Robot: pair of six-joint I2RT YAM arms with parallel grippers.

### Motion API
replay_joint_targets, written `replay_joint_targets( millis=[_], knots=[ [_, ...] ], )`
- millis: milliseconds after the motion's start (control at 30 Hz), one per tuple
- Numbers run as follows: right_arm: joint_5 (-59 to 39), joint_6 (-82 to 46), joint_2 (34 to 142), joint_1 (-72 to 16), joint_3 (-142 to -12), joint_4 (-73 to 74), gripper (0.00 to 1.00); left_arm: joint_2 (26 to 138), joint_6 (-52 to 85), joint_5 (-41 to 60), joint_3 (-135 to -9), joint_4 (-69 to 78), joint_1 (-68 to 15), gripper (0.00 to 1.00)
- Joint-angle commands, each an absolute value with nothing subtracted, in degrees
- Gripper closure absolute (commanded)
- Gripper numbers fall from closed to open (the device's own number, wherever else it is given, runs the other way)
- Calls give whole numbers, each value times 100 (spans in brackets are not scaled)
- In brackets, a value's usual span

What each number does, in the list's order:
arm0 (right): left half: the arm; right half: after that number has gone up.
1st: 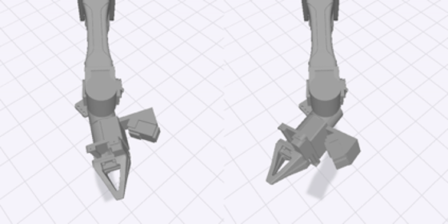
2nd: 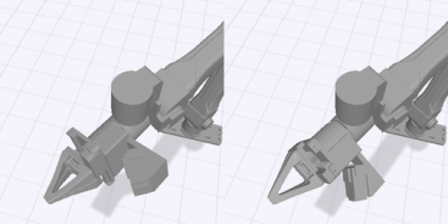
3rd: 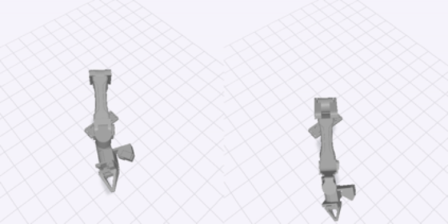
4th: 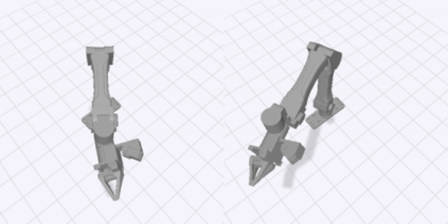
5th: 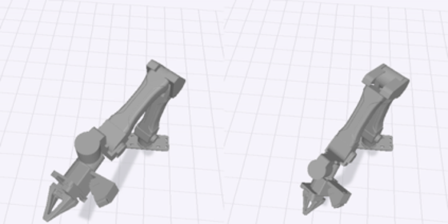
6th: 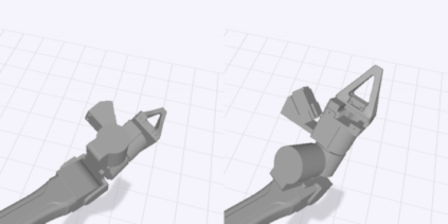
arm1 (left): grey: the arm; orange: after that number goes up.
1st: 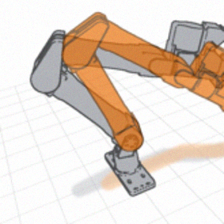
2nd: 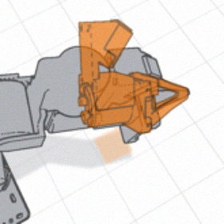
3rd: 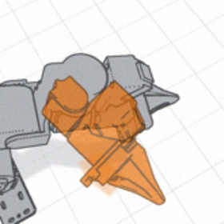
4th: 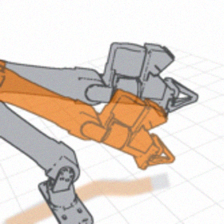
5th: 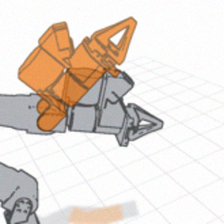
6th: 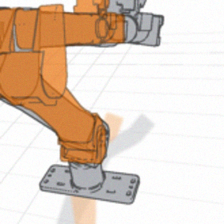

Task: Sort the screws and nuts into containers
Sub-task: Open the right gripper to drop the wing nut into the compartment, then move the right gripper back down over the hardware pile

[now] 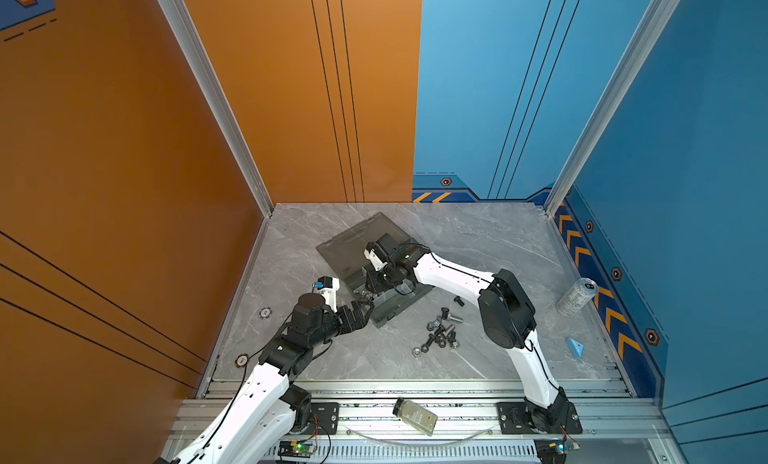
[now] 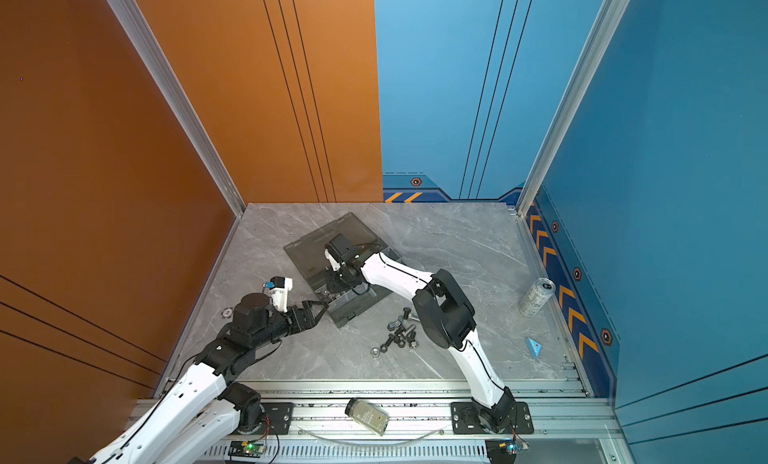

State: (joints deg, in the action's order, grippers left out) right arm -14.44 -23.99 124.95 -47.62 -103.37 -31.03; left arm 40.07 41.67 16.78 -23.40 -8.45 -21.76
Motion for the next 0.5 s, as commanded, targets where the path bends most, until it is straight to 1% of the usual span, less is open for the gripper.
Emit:
replay_joint_targets(
  millis=[0, 100, 267, 467],
  knots=[
    [-1232, -2390, 11641, -4701, -9914, -3296, 63, 3946, 4131, 1758, -2291, -914, -2135, 2],
    [-1072, -2488, 11171, -4646, -9422, -3349, 62, 3976, 4137, 1761, -2292, -896, -2133, 2],
    [-783, -2979, 10641, -4364, -8686, -3931, 61, 4051, 4133, 1773, -2295, -840, -2127, 2],
    [-998, -3472, 10188, -4052, -7642, -4123, 61, 4157, 4123, 1797, -2326, -779, -2117, 2]
  ],
)
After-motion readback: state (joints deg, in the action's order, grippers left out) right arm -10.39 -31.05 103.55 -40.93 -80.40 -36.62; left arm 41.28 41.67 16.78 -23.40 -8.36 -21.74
